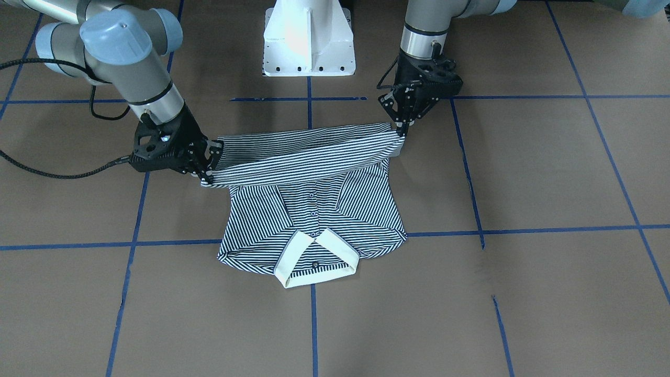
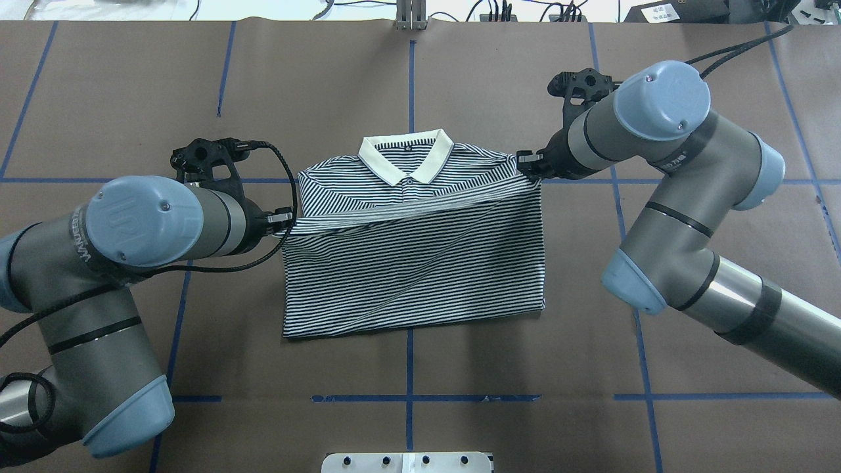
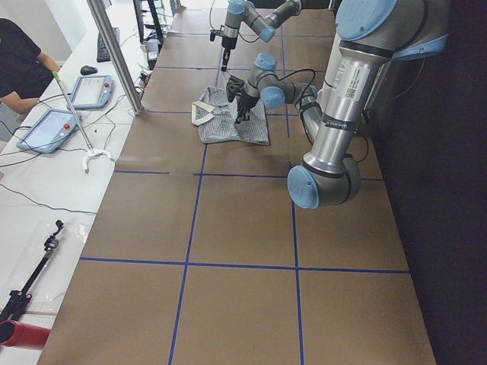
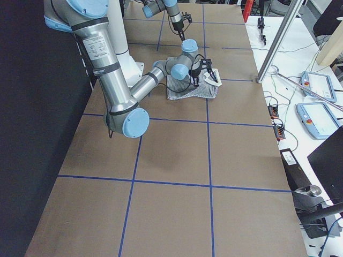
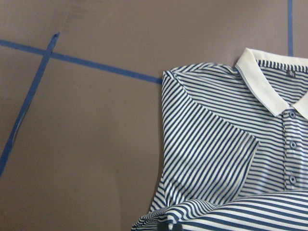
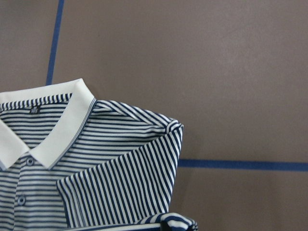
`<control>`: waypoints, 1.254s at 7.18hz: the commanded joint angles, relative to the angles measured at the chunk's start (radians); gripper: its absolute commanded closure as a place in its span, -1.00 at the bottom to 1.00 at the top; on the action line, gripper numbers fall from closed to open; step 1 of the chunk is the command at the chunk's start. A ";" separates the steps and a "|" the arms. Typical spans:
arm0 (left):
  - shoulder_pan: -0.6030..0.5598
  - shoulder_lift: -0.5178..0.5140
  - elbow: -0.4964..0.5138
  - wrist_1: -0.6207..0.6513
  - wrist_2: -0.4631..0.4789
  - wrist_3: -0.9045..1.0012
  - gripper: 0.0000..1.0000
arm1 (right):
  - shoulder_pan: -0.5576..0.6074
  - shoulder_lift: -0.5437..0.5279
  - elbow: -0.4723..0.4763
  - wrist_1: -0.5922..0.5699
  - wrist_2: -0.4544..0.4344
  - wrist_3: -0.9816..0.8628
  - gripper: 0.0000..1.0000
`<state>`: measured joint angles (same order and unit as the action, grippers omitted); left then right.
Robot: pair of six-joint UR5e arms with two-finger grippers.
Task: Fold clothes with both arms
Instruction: 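Lift the hem with both grippers and fold it toward the collar, then lower the folded hem near the collar and open both grippers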
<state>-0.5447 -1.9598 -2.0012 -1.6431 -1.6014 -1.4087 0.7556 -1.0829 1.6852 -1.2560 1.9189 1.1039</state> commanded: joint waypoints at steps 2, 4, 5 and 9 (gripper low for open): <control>-0.037 -0.007 0.131 -0.140 -0.008 0.030 1.00 | 0.056 0.153 -0.241 0.052 0.003 -0.001 1.00; -0.056 -0.075 0.247 -0.167 -0.008 0.024 1.00 | 0.065 0.155 -0.307 0.133 0.003 -0.001 1.00; -0.072 -0.085 0.280 -0.178 -0.008 0.021 1.00 | 0.065 0.156 -0.308 0.138 0.000 0.001 1.00; -0.130 -0.135 0.429 -0.276 -0.008 0.007 1.00 | 0.062 0.161 -0.308 0.145 0.000 0.001 1.00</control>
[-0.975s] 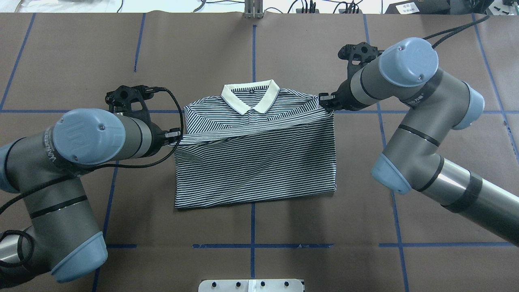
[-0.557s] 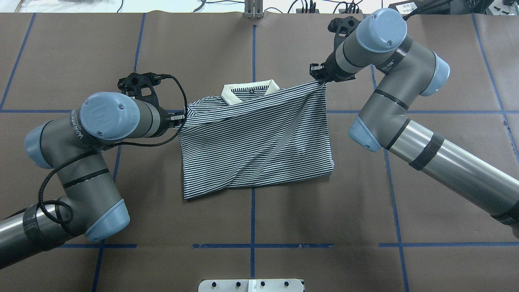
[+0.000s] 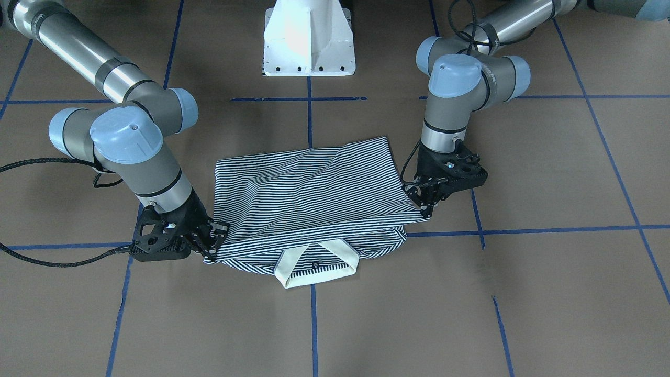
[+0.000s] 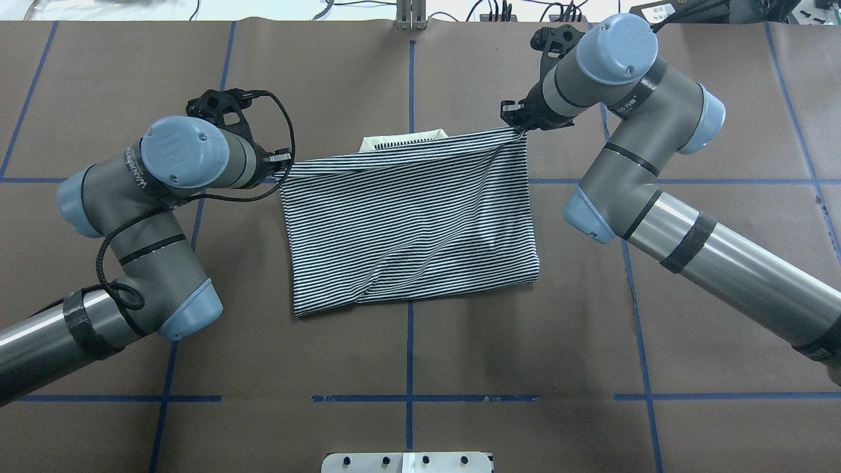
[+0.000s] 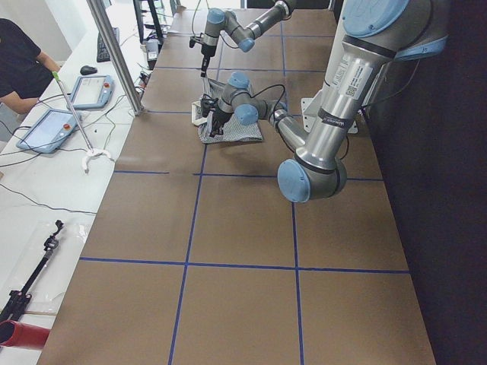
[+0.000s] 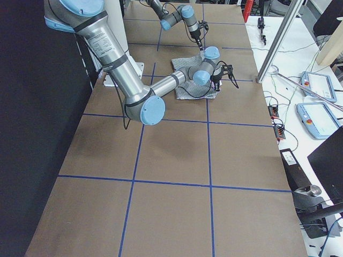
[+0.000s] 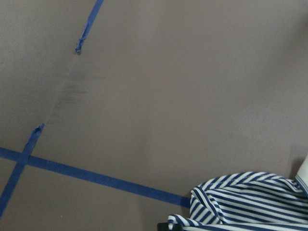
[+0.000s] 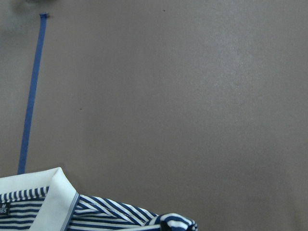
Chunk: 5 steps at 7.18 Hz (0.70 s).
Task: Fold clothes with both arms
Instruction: 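Lower the folded hem near the collar and open both grippers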
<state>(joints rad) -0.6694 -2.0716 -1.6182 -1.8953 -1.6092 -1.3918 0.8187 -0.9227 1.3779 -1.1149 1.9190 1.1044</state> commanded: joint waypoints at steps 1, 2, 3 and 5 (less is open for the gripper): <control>-0.006 -0.030 0.055 -0.025 0.000 -0.015 1.00 | -0.003 0.001 0.000 0.004 0.000 0.000 1.00; -0.007 -0.031 0.058 -0.025 0.000 -0.015 1.00 | -0.003 0.001 0.000 0.004 -0.002 0.000 1.00; -0.018 -0.033 0.072 -0.025 0.000 -0.012 1.00 | -0.006 0.001 -0.002 0.004 -0.002 0.000 1.00; -0.027 -0.033 0.077 -0.025 0.000 -0.009 1.00 | -0.007 0.001 -0.002 0.004 -0.002 0.000 1.00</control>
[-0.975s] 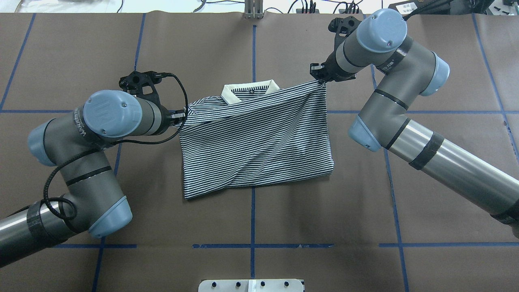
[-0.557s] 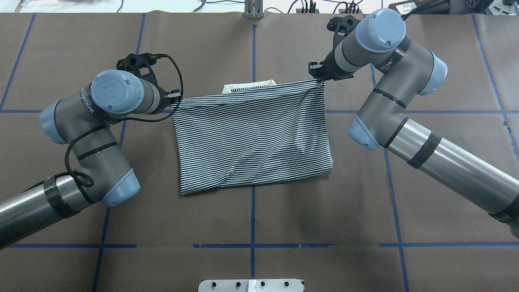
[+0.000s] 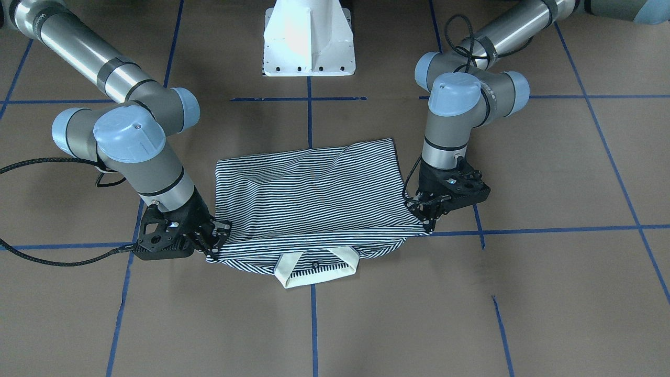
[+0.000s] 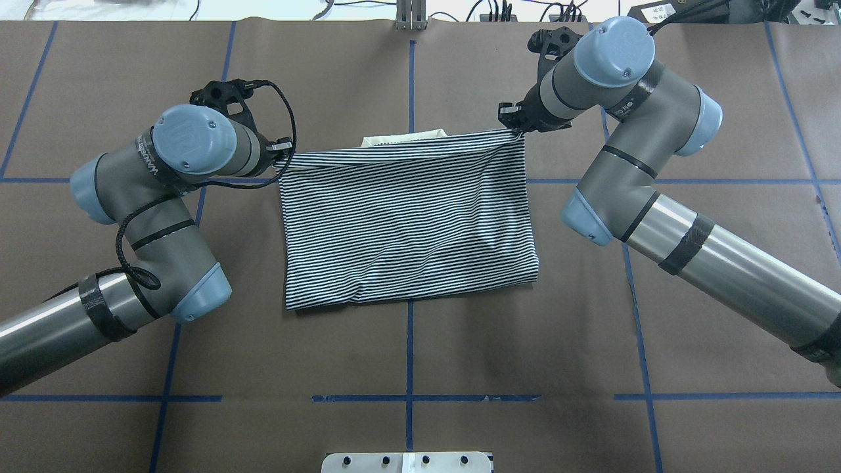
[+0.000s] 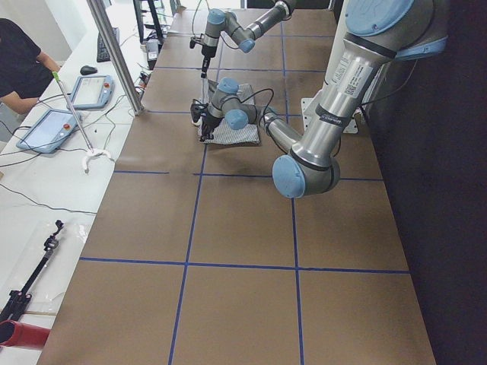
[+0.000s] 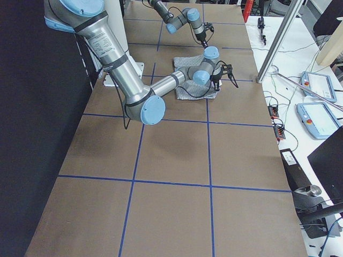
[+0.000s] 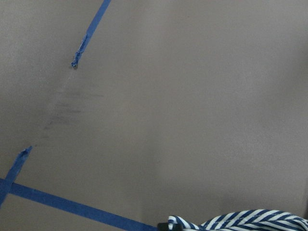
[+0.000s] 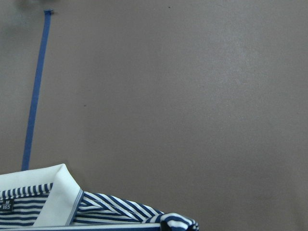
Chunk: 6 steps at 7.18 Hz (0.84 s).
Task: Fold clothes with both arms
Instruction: 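Lower the folded hem near the collar and open both grippers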
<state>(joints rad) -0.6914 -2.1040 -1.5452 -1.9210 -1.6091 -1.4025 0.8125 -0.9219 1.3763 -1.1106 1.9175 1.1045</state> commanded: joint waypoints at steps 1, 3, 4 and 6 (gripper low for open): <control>-0.005 -0.001 0.005 0.000 0.000 0.000 1.00 | -0.001 0.000 -0.003 0.000 0.000 0.000 1.00; -0.003 -0.010 0.004 -0.003 -0.002 -0.001 1.00 | -0.001 0.000 -0.003 0.002 0.000 0.000 1.00; -0.002 -0.016 0.004 -0.003 -0.002 -0.001 1.00 | -0.001 0.002 0.001 0.002 0.000 0.000 1.00; 0.000 -0.016 0.004 -0.003 -0.003 0.000 -0.19 | -0.001 0.002 0.003 0.002 0.001 0.000 0.86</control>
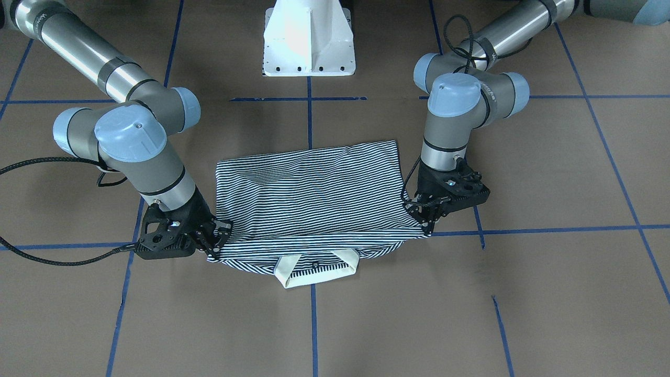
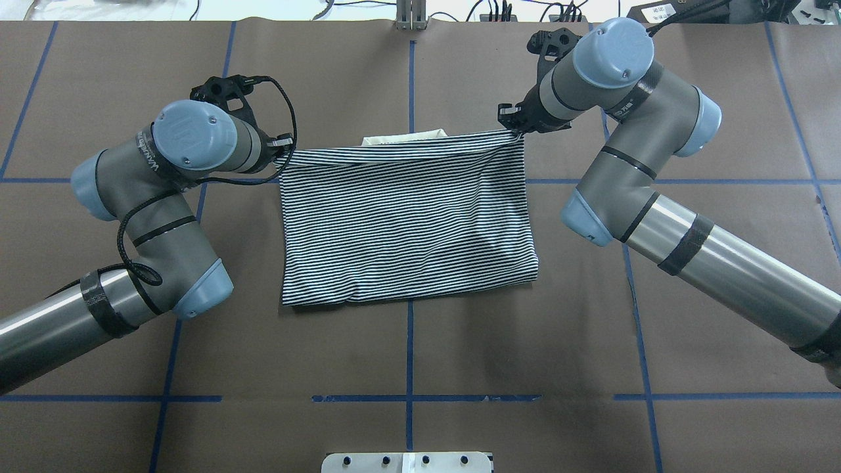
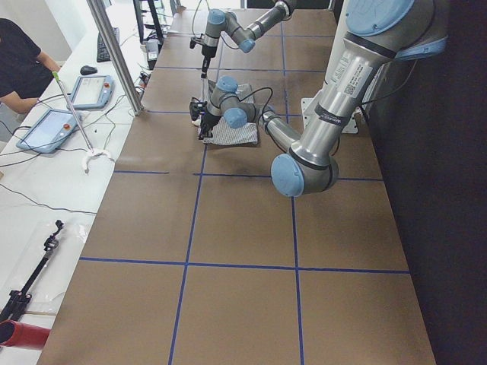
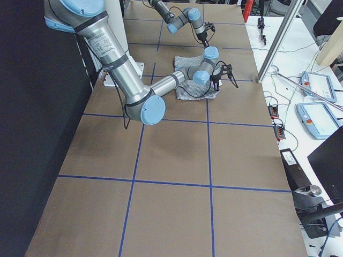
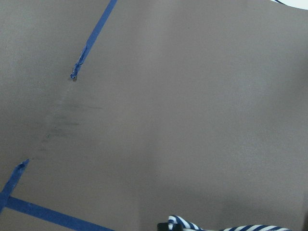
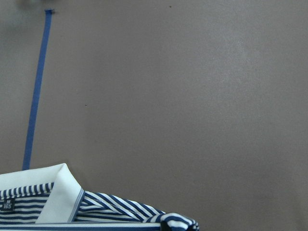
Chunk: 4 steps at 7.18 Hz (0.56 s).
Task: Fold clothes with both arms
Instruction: 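Lower the folded hem near the collar and open both grippers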
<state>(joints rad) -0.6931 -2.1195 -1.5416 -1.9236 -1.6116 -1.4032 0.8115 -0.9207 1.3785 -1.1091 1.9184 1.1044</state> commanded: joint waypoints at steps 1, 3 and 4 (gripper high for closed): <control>0.001 0.000 0.000 -0.002 0.001 -0.002 -0.99 | -0.003 -0.003 -0.002 0.000 -0.001 0.000 -0.94; 0.000 0.001 0.000 -0.021 0.001 0.000 -1.00 | -0.003 -0.004 -0.006 0.000 -0.001 0.000 -1.00; 0.000 0.001 0.000 -0.023 0.001 0.000 -1.00 | -0.003 -0.003 -0.006 0.000 -0.001 0.003 -1.00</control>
<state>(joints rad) -0.6931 -2.1191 -1.5420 -1.9404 -1.6107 -1.4041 0.8086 -0.9242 1.3741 -1.1091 1.9175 1.1052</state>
